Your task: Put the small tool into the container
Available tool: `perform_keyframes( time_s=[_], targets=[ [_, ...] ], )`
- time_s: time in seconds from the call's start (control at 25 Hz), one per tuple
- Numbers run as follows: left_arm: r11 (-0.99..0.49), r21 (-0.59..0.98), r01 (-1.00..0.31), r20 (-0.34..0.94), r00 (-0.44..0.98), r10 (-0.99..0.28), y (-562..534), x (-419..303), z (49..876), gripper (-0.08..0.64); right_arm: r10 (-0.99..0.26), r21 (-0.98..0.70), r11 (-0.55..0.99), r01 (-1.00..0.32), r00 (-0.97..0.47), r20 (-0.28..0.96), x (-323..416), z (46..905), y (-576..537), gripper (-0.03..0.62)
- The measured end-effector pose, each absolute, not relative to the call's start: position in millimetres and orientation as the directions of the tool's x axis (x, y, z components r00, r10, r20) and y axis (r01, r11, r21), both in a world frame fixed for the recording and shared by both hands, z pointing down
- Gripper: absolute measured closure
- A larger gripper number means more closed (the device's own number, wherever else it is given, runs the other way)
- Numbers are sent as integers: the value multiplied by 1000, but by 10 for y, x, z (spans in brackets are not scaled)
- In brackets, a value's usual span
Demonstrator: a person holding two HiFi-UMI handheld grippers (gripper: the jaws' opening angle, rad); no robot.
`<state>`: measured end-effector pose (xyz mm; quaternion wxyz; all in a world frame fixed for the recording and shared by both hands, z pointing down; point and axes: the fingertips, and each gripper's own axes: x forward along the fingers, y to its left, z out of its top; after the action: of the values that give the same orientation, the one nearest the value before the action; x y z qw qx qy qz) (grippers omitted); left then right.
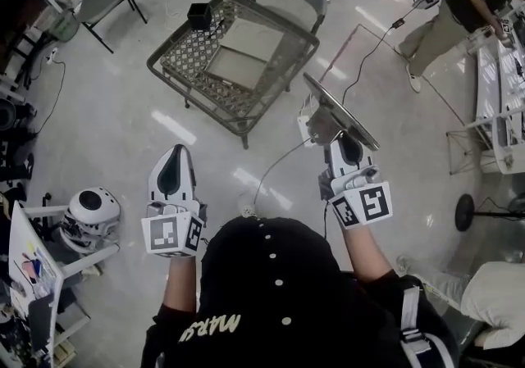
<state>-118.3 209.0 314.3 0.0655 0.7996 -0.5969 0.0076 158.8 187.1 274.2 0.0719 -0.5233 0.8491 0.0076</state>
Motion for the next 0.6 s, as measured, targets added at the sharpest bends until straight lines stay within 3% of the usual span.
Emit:
perform_keyframes(
  time_s=[0.6],
  targets=[
    [-301, 116, -947, 120, 314, -942, 1448, -1551, 3299, 526, -913, -104, 404, -909, -395, -101, 1287, 2883, 1258, 577]
  ],
)
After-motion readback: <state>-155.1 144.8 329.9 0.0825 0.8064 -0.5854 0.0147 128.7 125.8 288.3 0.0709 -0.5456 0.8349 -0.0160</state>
